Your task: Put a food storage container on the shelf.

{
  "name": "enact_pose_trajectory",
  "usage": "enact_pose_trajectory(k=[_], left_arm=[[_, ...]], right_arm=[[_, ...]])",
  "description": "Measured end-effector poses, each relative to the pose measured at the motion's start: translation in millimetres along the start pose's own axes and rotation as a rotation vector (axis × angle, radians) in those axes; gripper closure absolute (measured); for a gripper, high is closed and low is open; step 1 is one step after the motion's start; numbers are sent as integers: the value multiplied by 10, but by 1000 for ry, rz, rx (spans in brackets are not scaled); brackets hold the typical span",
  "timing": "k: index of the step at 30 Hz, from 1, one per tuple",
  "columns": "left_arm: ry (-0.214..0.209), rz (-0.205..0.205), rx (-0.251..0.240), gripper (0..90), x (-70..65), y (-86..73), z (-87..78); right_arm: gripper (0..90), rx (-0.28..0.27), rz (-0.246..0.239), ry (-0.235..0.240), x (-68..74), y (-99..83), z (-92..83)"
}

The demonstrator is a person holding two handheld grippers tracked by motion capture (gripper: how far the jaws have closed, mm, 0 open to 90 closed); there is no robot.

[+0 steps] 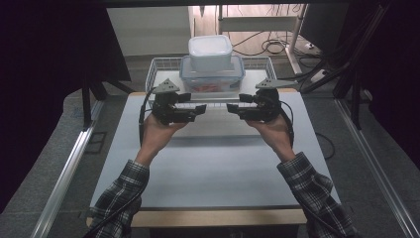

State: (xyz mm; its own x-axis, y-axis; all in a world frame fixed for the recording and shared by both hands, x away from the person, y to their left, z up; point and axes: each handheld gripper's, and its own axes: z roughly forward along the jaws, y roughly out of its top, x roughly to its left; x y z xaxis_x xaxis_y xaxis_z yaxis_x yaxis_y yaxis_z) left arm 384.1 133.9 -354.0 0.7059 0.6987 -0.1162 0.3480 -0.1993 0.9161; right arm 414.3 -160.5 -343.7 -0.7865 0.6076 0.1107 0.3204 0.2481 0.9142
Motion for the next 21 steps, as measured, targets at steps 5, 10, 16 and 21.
enact_pose_trajectory(k=[5,10,16,21], left_arm=[[-20,-19,4,173,-42,-108,-13],[-34,-10,31,134,-106,-216,-14],[-6,27,64,96,-197,-377,-12],[19,69,83,63,-269,-597,13]], right_arm=[[276,-2,-17,19,74,-86,-34],[224,7,-39,31,142,-162,-43],[164,37,-54,23,168,-306,-12],[122,51,-44,18,141,-471,0]])
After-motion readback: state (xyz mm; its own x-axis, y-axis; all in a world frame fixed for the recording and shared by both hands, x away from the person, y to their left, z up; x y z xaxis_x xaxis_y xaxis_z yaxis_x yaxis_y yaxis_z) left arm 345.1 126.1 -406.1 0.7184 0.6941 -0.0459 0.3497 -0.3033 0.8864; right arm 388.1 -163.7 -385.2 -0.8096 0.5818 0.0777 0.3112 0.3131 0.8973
